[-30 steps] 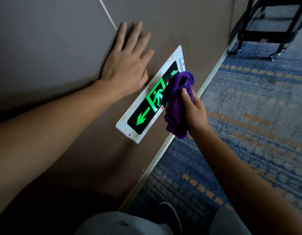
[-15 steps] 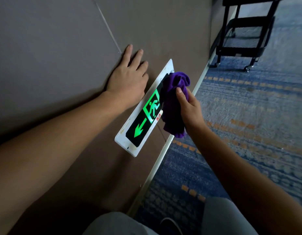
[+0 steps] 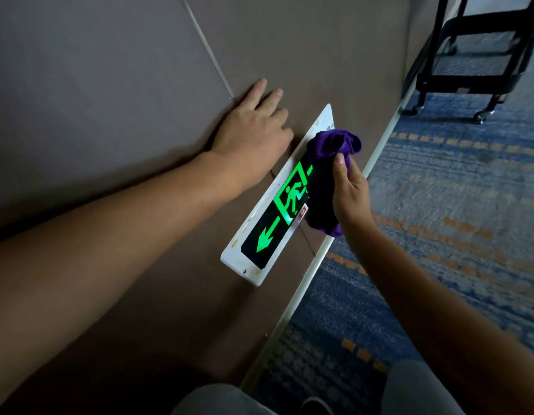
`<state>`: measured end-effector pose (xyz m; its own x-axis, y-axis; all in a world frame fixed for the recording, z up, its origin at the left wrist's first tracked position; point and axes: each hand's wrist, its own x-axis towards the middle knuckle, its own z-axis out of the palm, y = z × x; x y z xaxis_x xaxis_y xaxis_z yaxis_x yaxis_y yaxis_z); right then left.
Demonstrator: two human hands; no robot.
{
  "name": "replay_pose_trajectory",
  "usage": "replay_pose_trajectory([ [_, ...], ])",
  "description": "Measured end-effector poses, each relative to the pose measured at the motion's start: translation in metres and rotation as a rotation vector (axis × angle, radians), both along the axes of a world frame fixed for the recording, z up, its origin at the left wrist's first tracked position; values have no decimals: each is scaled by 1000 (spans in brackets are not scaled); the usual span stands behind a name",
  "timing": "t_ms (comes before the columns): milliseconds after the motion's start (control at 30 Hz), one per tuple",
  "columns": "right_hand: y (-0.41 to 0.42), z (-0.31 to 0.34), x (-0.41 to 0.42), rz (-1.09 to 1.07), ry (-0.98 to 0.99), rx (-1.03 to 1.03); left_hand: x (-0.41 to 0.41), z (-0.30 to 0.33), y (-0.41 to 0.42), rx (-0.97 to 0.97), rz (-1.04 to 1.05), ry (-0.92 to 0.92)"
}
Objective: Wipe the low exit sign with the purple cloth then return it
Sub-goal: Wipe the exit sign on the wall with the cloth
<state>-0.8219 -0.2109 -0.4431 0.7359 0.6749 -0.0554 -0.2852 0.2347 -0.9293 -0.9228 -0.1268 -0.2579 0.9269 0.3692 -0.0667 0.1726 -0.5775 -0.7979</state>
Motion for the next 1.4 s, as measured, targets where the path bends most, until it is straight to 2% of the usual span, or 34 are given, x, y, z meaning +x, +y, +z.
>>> replay_pose_trajectory([
  [167,17,2,5,-33,-60,-63,-4,19,0,118,-30,-7],
  [333,43,-1,0,-66,-77,-84,-2,8,-1,83,-25,-20],
  [533,65,2,-28,-114,-178,-142,-6,7,0,150,-66,30],
  [833,35,-5,-85,-83,-137,-142,4,13,5,137,-35,57],
  [1067,-4,-19,-159,-55,-293,-28,5,12,6,168,-18,0],
  [1300,14,-16,-122,-60,-337,-50,5,12,7,157,-13,-4],
  [1400,37,-7,-87,-85,-258,-137,5,12,6,167,-18,13],
])
